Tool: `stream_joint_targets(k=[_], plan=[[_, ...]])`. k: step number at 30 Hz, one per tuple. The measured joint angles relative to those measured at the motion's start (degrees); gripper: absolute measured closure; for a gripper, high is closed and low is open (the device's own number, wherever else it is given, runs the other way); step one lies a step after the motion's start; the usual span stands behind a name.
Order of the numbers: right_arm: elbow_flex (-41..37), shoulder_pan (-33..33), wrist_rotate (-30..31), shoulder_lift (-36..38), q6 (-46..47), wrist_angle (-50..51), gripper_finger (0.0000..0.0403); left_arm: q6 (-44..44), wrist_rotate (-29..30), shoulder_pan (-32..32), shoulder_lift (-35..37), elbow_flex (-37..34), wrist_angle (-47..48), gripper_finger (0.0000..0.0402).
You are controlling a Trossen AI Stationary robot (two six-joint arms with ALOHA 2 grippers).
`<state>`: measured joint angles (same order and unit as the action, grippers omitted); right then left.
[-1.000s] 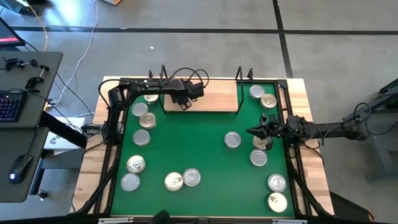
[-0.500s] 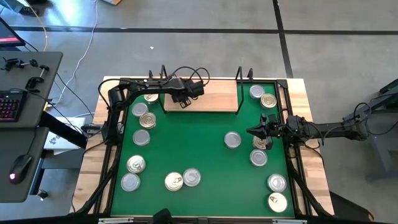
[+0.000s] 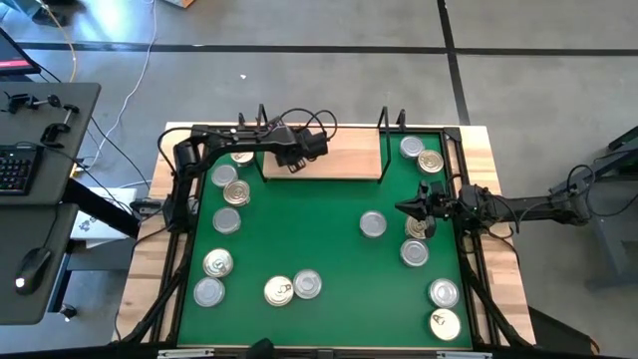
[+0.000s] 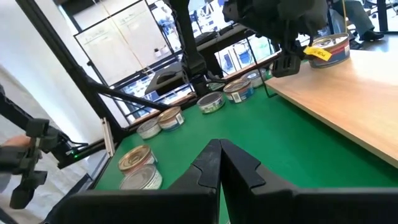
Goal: Stack canned seafood by type on shelf
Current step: Put the blue pink tuna can on the shelf, then put the green white tuna can on the shelf
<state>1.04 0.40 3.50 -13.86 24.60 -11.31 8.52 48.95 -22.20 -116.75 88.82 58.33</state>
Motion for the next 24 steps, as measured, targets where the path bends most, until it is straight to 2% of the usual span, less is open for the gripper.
stream_joint_targets(k=[8, 12, 15, 21, 24], plan=[[0.0, 0.0, 0.4, 0.0, 1.0, 0.1, 0.0403, 5.9, 1.0, 5.4, 7.4, 0.0, 0.5, 0.0164], [0.0, 0.0, 0.4, -0.1, -2.5, 1.5, 0.0403, 7.1, 1.3, 10.5, 12.1, -2.8, -4.7, 0.0164], [0.0, 0.0, 0.3, -0.1, -3.9, 1.5, 0.0403, 3.8, -0.4, 14.4, 16.0, -8.2, -12.5, 0.0164], [0.0, 0.0, -3.5, -2.1, -6.6, 0.3, 0.0402, -1.6, -12.7, 21.4, 23.7, -22.0, -31.6, 0.0164], [0.0, 0.0, -3.2, -5.4, -7.1, -1.3, 0.0398, -4.5, -15.6, 25.0, 25.9, -28.8, -43.0, 0.0164]])
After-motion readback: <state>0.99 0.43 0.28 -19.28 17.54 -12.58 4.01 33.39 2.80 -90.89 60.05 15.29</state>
